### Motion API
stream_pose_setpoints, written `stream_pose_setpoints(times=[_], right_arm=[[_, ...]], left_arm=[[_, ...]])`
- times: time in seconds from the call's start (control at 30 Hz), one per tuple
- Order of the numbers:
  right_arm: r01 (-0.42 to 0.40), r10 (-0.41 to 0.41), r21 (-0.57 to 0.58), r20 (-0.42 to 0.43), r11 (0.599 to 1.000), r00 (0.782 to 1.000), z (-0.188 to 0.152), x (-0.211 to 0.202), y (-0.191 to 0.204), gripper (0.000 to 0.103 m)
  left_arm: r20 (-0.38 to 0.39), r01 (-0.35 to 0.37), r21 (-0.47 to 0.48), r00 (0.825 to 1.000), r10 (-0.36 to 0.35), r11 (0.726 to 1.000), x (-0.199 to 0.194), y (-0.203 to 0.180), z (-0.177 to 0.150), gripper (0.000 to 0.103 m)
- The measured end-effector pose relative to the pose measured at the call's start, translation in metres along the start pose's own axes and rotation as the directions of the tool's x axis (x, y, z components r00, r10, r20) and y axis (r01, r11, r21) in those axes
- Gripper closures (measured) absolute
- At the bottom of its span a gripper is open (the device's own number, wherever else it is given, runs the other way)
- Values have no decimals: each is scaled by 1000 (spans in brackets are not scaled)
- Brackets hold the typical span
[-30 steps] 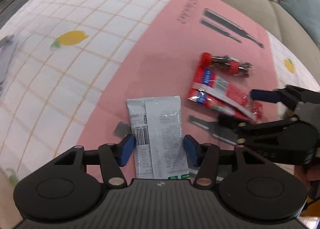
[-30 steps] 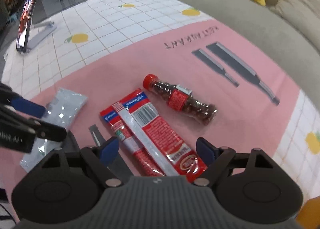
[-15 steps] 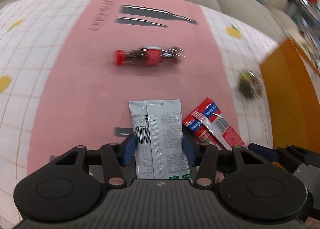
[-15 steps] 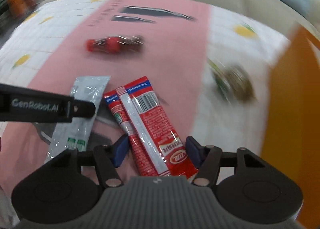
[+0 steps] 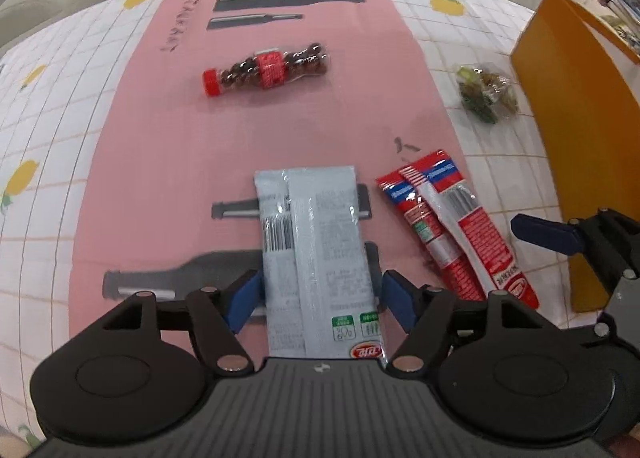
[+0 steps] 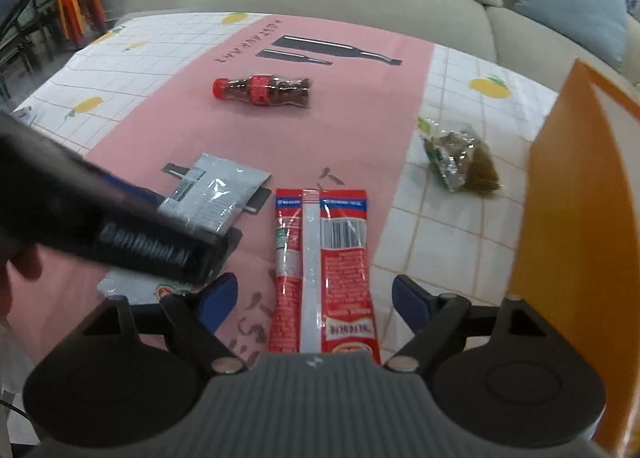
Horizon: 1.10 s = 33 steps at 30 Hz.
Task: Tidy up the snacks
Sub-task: 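Close the right tool on the red stick packs, then carry the white sachet and red packs into the orange box and open both tools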
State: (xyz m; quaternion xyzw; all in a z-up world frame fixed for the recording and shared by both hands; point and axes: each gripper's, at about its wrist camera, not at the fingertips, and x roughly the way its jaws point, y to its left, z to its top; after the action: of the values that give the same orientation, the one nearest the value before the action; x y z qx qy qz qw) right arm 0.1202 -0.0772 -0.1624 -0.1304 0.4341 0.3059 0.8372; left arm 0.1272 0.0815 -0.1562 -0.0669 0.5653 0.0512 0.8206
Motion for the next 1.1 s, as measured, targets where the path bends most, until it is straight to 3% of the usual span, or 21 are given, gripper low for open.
stream_pose_setpoints(times=[0.07, 0.3, 0.43, 0.5, 0.6, 0.83, 0.9, 1.1], right_arm=[[-9, 9, -5, -3, 1000, 1000, -1, 7, -2, 26], [-9, 10, -17, 81, 1000, 997, -13, 9, -4, 27], [0, 1, -13, 92, 1000, 996, -14, 10, -3, 28], [-4, 6, -19, 99, 1000, 995, -15, 9, -2, 33], [-6, 9, -31, 113, 1000, 994, -17, 6, 0, 45], [-3, 5, -17, 100, 1000, 995, -13, 4, 1, 62], [-7, 9, -20, 88, 1000, 996, -11, 4, 2, 73], [-22, 21, 34, 38, 999, 999, -3, 1, 0, 79]], left_arm=[[17, -16, 9, 1000, 15, 1000, -1, -1, -2, 21], [80, -60, 1, 995, 60, 998, 0, -5, -7, 17], [133, -50, 7, 990, 49, 999, -1, -8, -13, 29], [158, -46, 15, 986, 43, 999, -3, -10, -16, 41], [176, -45, 15, 983, 42, 999, -4, -11, -18, 44], [178, -41, 7, 983, 40, 999, -4, -11, -18, 47], [164, -34, 0, 986, 33, 999, -4, -10, -16, 47], [138, 6, -51, 990, 1, 999, -14, 0, -13, 48]])
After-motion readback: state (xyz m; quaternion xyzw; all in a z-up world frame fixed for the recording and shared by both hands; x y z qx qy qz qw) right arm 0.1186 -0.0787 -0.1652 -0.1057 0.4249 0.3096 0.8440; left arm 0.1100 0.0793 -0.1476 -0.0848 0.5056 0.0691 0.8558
